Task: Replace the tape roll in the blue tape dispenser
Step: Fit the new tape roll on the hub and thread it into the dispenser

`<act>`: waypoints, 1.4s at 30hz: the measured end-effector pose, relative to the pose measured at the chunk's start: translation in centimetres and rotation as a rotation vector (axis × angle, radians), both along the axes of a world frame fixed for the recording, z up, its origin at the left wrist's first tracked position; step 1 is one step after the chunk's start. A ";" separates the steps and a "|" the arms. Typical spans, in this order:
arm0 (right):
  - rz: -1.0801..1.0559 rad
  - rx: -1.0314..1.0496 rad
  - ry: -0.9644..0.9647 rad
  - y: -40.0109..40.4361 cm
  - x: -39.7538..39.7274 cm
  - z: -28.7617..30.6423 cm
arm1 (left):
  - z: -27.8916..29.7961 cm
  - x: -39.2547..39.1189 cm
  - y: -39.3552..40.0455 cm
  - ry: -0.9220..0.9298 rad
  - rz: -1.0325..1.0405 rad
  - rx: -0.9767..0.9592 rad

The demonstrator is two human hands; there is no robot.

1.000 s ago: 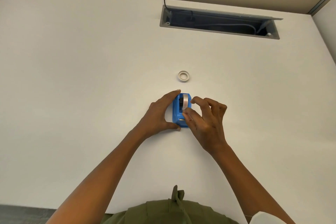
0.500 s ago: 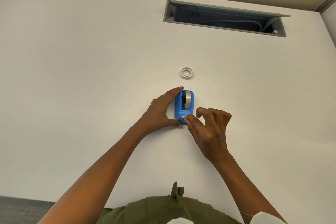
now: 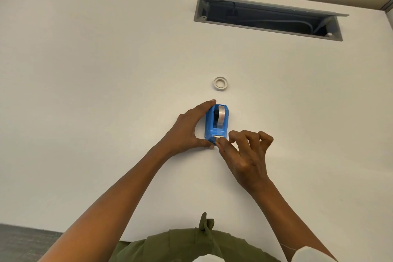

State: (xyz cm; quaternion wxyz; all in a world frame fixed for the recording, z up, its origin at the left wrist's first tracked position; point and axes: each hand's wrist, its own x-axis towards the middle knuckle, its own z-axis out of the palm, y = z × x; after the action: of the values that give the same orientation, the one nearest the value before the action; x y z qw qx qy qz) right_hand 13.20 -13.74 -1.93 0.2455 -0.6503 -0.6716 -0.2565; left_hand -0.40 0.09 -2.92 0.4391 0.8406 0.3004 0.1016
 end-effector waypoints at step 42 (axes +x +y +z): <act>0.195 -0.107 -0.319 -1.8 3.7 -2.8 | 0.2 0.0 -0.1 -0.027 0.013 -0.009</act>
State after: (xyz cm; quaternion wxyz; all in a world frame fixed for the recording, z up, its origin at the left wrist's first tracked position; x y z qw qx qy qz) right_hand 16.94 -15.51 -4.70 0.1245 -0.5454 -0.7744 -0.2954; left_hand -0.35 0.03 -2.72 0.4462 0.8353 0.3003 0.1142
